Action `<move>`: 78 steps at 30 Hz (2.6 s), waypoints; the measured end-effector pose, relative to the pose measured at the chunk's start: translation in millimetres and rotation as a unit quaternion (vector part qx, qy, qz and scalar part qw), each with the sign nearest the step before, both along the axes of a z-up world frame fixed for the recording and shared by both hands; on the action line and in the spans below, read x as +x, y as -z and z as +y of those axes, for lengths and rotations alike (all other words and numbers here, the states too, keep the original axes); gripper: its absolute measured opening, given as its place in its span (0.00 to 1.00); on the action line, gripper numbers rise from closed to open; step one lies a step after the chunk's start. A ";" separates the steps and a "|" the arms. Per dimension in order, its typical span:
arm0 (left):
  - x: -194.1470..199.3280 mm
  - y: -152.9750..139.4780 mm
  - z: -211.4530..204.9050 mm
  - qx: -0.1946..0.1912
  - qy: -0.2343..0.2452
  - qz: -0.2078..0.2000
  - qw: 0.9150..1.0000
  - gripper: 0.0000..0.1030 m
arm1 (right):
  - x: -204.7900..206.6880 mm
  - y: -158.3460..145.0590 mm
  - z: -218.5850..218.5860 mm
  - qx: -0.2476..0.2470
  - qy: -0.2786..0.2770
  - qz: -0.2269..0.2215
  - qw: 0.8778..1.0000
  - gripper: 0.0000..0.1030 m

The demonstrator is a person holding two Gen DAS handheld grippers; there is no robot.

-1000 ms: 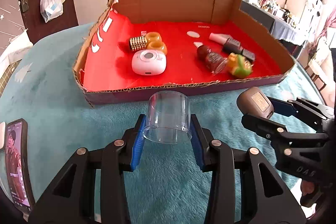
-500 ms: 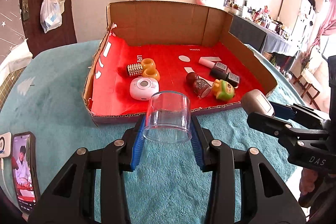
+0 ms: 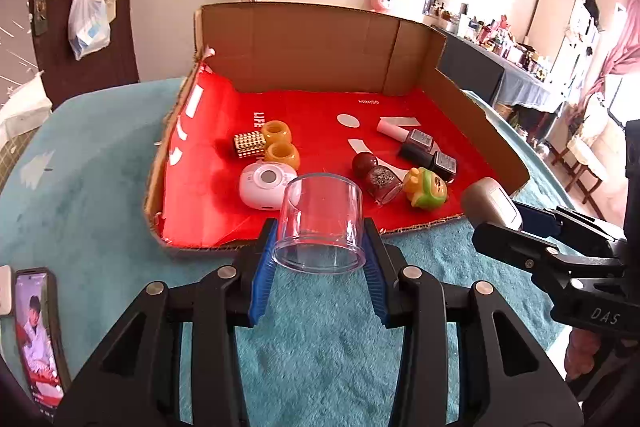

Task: Organize rigid objects
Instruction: 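Carry the glass cup with the left tool while the right tool carries the brown compact into the box, then lower the glass cup beside the pink speaker with the left tool while the right tool sets down the compact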

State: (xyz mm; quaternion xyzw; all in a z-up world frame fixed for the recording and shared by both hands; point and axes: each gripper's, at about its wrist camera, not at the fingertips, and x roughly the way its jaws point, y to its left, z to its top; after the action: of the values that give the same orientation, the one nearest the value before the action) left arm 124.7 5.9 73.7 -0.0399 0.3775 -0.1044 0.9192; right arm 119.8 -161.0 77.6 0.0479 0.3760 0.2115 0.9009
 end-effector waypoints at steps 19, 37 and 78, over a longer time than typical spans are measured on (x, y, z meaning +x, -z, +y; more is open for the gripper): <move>47.2 23.6 -11.8 -0.002 0.027 0.053 0.998 0.37 | 39.6 7.2 4.1 0.005 -0.017 0.027 0.999 0.52; 72.1 43.5 -4.7 0.011 0.025 0.084 0.996 0.37 | 79.2 27.5 22.1 0.027 -0.071 0.098 0.992 0.52; 90.1 52.6 3.1 0.040 -0.009 0.082 0.996 0.37 | 111.4 54.1 52.9 -0.107 -0.021 0.081 0.991 0.52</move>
State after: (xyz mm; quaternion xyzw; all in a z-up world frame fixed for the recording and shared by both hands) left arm 214.8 9.0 21.1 -0.0150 0.4551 -0.0777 0.8869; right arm 231.2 -108.1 23.4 -0.0396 0.4686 0.1848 0.8630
